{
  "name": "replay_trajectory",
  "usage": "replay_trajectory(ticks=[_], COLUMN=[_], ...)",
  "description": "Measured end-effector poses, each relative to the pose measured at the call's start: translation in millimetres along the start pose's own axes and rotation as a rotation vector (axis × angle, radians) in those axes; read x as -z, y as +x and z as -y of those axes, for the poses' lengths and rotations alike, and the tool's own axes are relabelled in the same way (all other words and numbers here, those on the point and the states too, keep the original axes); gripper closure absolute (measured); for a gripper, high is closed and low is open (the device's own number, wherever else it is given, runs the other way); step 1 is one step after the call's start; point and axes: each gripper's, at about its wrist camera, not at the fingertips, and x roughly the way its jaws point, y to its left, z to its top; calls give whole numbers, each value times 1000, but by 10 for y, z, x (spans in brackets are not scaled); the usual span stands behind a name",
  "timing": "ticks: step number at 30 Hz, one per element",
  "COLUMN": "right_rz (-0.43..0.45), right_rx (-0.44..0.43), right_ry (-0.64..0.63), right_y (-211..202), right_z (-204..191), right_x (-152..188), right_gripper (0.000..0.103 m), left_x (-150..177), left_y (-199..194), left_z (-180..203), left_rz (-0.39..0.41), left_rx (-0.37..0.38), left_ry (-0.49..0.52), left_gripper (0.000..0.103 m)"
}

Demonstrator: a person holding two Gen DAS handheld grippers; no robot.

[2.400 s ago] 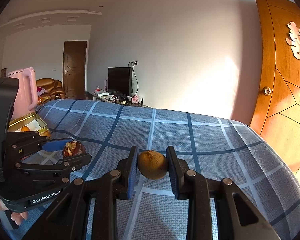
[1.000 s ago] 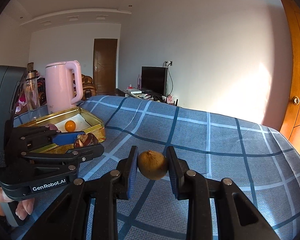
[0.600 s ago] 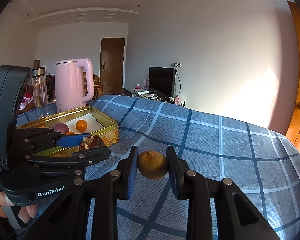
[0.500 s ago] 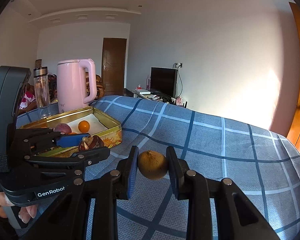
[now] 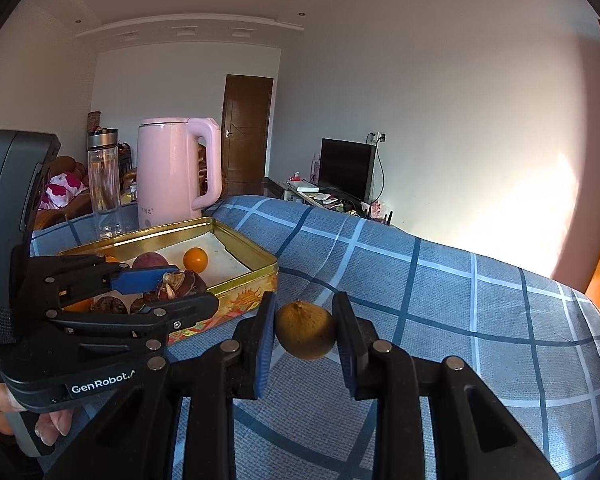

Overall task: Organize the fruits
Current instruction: 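Carry the dark brown fruit and yellow-brown fruit over the gold tin tray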

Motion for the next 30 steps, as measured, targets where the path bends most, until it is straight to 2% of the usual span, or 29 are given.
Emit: replay_trajectory(ticks=[30], right_rz=[2], right_rx=[-138], right_ry=[-79], right_y=[338], right_z=[-696], right_x=[-302], right_gripper=[73], left_x=[83], left_y=[-176], left_z=[-778], left_rz=[-3], left_rx=[-155], left_ry=[-101], left_gripper=[59])
